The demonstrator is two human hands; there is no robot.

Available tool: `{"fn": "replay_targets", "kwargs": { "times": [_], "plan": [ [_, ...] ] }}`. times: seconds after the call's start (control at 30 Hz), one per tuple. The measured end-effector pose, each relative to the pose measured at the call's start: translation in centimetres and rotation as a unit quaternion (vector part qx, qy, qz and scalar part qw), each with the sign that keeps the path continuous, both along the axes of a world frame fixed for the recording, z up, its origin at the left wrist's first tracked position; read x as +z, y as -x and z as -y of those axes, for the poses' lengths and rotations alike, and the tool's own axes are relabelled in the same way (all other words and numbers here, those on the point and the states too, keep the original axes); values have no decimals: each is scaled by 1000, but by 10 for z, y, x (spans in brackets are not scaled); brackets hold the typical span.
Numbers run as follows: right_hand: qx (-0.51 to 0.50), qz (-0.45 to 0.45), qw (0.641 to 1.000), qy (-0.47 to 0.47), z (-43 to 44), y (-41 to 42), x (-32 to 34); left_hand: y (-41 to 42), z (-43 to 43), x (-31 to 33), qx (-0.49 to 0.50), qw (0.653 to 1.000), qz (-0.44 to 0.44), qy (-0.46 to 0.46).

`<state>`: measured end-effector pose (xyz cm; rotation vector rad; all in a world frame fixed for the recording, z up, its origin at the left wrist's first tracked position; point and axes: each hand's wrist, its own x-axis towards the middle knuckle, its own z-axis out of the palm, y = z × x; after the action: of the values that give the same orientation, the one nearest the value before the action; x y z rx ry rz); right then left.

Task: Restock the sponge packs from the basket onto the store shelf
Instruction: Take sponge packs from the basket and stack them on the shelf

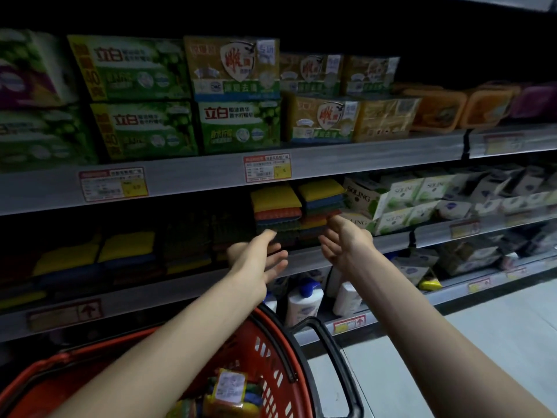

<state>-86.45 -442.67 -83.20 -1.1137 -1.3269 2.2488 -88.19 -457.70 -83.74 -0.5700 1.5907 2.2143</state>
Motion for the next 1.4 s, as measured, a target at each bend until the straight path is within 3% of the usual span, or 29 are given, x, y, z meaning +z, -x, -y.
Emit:
{"fn": "replay_targets", "kwargs": {
  "times": [0.3,0.87,1.4],
  "plan": [
    [13,5,999,39,-8,17,-13,7,-20,-4,34,998,23,-40],
    [-41,36,999,2,-3,35,-25,15,-25,-3,34,999,-8,2],
    [24,35,999,11,-5,21,-23,11,-23,-2,37,999,-14,8]
  ]
}}
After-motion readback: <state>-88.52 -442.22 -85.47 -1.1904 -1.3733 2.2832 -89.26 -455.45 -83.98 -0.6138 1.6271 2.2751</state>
